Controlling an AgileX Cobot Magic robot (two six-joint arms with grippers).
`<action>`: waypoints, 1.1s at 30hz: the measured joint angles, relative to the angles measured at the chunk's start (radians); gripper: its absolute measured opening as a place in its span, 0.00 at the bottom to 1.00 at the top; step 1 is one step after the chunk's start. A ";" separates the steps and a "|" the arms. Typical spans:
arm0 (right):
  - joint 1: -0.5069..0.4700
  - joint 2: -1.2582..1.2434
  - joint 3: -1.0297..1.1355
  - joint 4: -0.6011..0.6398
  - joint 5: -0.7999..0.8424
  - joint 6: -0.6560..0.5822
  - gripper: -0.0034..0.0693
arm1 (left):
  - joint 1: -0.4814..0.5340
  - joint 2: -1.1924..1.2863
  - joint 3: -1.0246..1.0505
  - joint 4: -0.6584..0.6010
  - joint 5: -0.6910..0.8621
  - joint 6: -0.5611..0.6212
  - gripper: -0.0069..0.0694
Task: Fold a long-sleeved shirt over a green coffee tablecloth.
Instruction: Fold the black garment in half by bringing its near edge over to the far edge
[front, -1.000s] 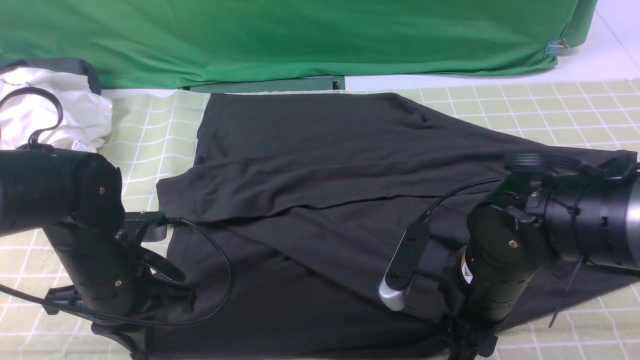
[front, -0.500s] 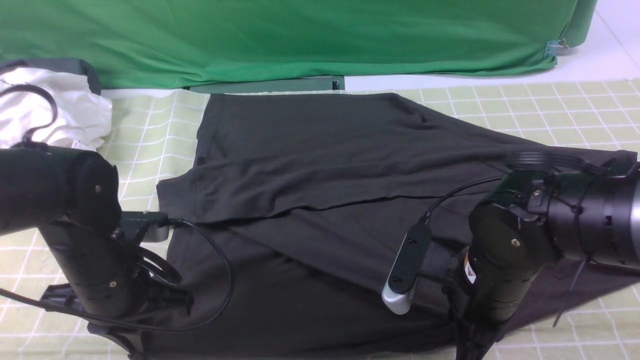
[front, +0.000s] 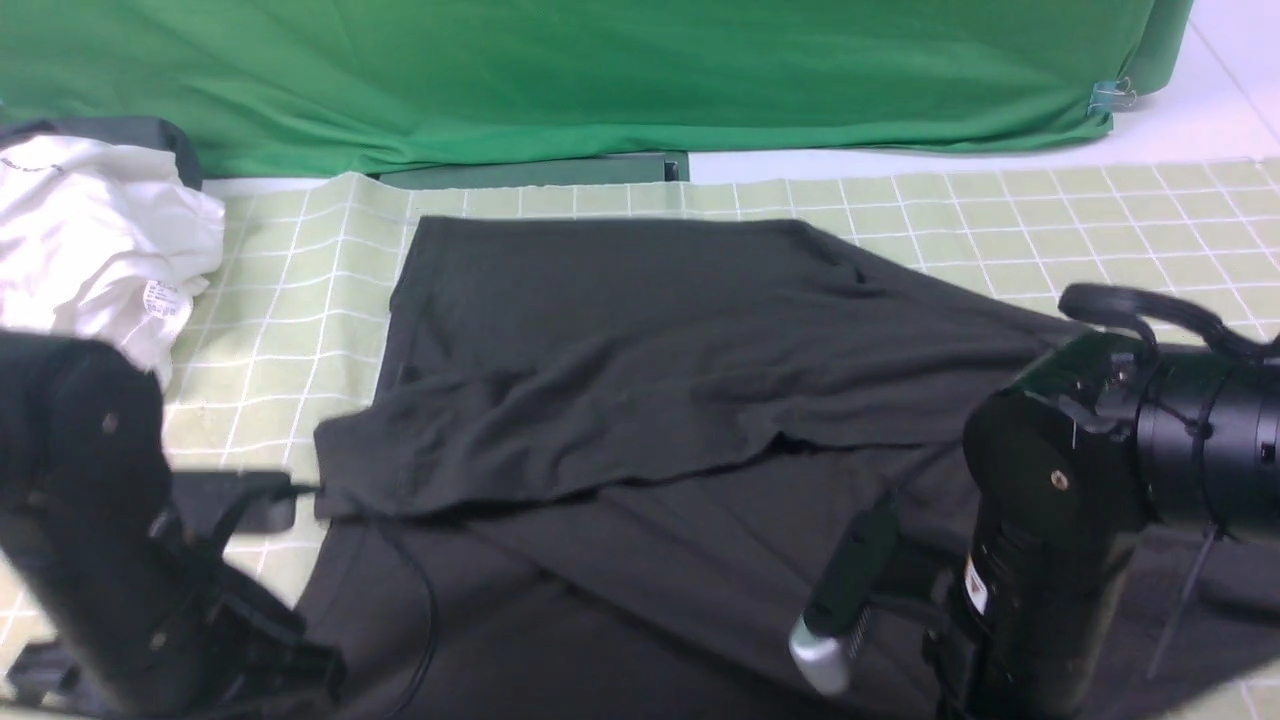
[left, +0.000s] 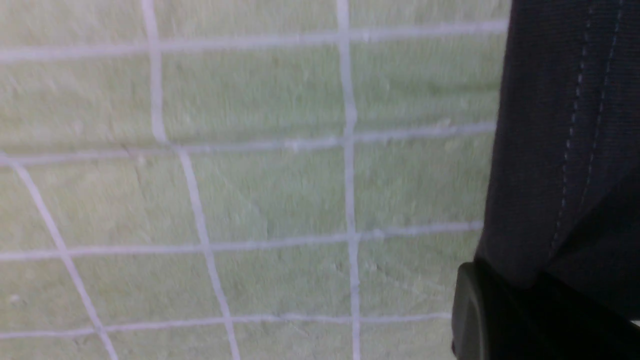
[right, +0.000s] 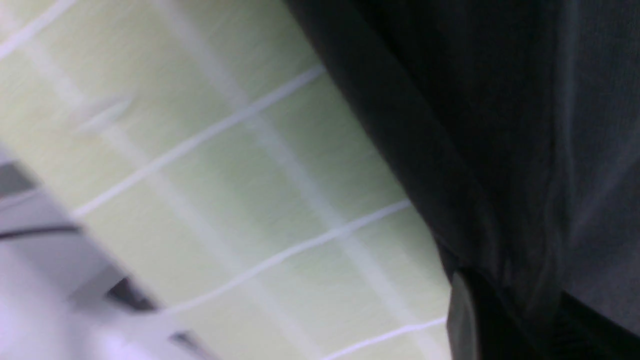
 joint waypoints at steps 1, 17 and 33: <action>0.000 0.000 0.027 0.019 0.008 0.000 0.10 | 0.000 -0.026 0.031 -0.014 0.000 0.000 0.12; 0.000 -0.057 -0.031 -0.054 0.078 0.079 0.10 | 0.000 -0.184 0.010 -0.120 0.046 -0.038 0.12; -0.213 0.123 -0.528 -0.089 -0.020 0.132 0.10 | 0.000 0.090 -0.328 -0.004 -0.386 -0.201 0.12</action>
